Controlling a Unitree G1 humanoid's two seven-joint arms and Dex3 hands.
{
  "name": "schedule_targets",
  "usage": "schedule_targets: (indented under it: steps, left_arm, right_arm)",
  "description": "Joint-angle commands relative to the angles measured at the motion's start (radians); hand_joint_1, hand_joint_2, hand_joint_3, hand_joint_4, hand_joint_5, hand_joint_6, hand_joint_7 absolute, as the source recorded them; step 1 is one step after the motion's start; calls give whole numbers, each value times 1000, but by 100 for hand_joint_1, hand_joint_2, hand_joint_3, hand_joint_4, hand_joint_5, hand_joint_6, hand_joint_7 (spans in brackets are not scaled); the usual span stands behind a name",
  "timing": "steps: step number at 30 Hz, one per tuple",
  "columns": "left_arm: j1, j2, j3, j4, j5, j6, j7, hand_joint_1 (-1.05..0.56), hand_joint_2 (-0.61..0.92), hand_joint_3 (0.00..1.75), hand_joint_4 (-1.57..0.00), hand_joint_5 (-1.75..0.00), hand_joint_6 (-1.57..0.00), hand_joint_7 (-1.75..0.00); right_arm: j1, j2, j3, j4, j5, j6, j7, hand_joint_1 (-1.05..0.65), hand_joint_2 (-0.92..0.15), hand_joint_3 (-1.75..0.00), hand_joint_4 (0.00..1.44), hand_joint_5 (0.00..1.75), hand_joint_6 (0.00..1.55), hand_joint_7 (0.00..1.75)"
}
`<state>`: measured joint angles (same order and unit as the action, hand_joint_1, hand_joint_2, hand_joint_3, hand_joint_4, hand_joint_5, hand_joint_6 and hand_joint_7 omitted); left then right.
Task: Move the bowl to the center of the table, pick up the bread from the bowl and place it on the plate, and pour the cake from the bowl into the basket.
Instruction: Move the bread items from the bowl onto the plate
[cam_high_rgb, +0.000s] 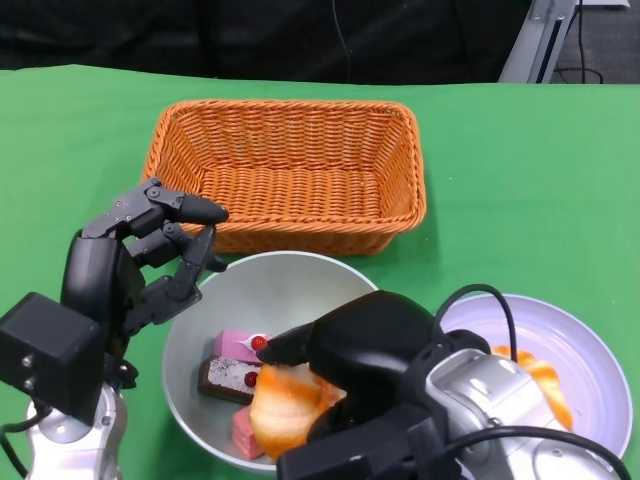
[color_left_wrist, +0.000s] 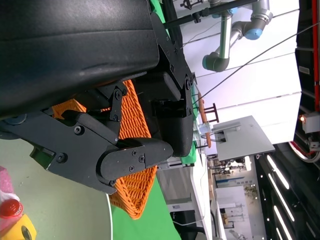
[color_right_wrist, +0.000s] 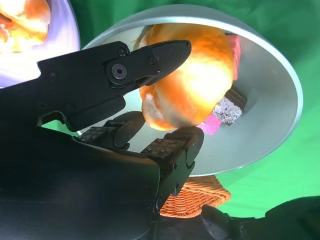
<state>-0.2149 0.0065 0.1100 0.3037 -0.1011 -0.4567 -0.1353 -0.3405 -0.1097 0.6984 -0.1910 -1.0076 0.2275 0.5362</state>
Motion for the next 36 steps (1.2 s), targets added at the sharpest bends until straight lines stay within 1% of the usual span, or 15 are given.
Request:
schedule_targets:
  steps: [1, 6, 11, 15, 18, 20, 22, 24, 25, 26, 27, 29, 31, 33, 36]
  left_arm:
    - [20, 7, 0, -26, 14, 9, 22, -31, 69, 74, -75, -141, -79, -112]
    - [23, 1, 1, -36, 16, 9, 32, -30, 69, 73, -75, -141, -79, -112]
    - [25, 3, -3, -36, 38, -5, 48, -29, 68, 78, -75, -142, -78, -115]
    - [26, 1, -5, -39, 41, -2, 54, -28, 67, 80, -74, -143, -78, -116]
    - [27, 2, -7, -38, 54, -5, 62, -28, 67, 82, -74, -143, -78, -116]
    - [26, 2, -8, -36, 57, -7, 64, -29, 66, 83, -74, -144, -78, -116]
    - [27, 1, -10, -38, 58, -8, 64, -29, 66, 83, -74, -144, -78, -116]
    - [28, 1, -11, -37, 59, -9, 66, -28, 66, 83, -74, -144, -78, -115]
    - [27, 2, -12, -34, 59, -12, 66, -28, 66, 83, -73, -143, -78, -115]
    - [26, 3, -12, -32, 59, -15, 66, -27, 67, 83, -73, -143, -78, -115]
    - [26, 2, -13, -31, 62, -16, 69, -27, 67, 83, -73, -143, -78, -115]
    - [27, 1, -13, -33, 65, -14, 72, -27, 67, 83, -73, -143, -78, -115]
    - [26, 0, -14, -32, 60, -15, 70, -27, 67, 83, -73, -143, -78, -115]
    - [23, 1, -14, -26, 59, -23, 67, -27, 67, 84, -73, -142, -78, -114]
    - [22, 2, -14, -21, 56, -28, 65, -28, 67, 84, -73, -143, -78, -114]
  right_arm:
    - [13, 10, 31, 35, -14, 9, 10, -75, -89, 0, 72, 1, 51, 1]
    - [7, 19, 61, 55, -50, 30, 43, -74, -88, 0, 75, 3, 56, 2]
    - [-27, 7, 103, 93, -117, 28, 94, -74, -92, -3, 70, 0, 51, 0]
    - [-34, -16, 130, 124, -148, -12, 72, -76, -91, -3, 75, 3, 50, 0]
    - [-43, -18, 136, 148, -157, -28, 77, -71, -92, -3, 76, 4, 48, 0]
    - [-44, -17, 136, 162, -162, -37, 66, -64, -89, -1, 76, 5, 50, 1]
    - [-34, -9, 136, 187, -169, -39, 27, -62, -88, -1, 78, 6, 51, 1]
    - [-25, -7, 138, 205, -171, -47, -19, -55, -87, 0, 81, 9, 54, 2]
    - [-21, -7, 139, 214, -170, -53, -45, -49, -86, 0, 75, 27, 56, 1]
    - [-18, -7, 140, 221, -170, -58, -63, -48, -87, 0, 63, 55, 57, 1]
    - [-7, -3, 139, 231, -172, -59, -107, -47, -87, 0, 55, 77, 59, 1]
    - [12, 1, 136, 254, -171, -72, -207, -46, -87, 0, 69, 74, 68, 1]
    - [20, 9, 135, 282, -171, -77, -273, -43, -90, -1, 76, 75, 71, 1]
    - [21, 19, 132, 319, -167, -87, -351, -41, -91, -3, 80, 93, 83, 2]
    - [22, 25, 125, 379, -143, -128, -476, -41, -90, -1, 82, 108, 96, 3]
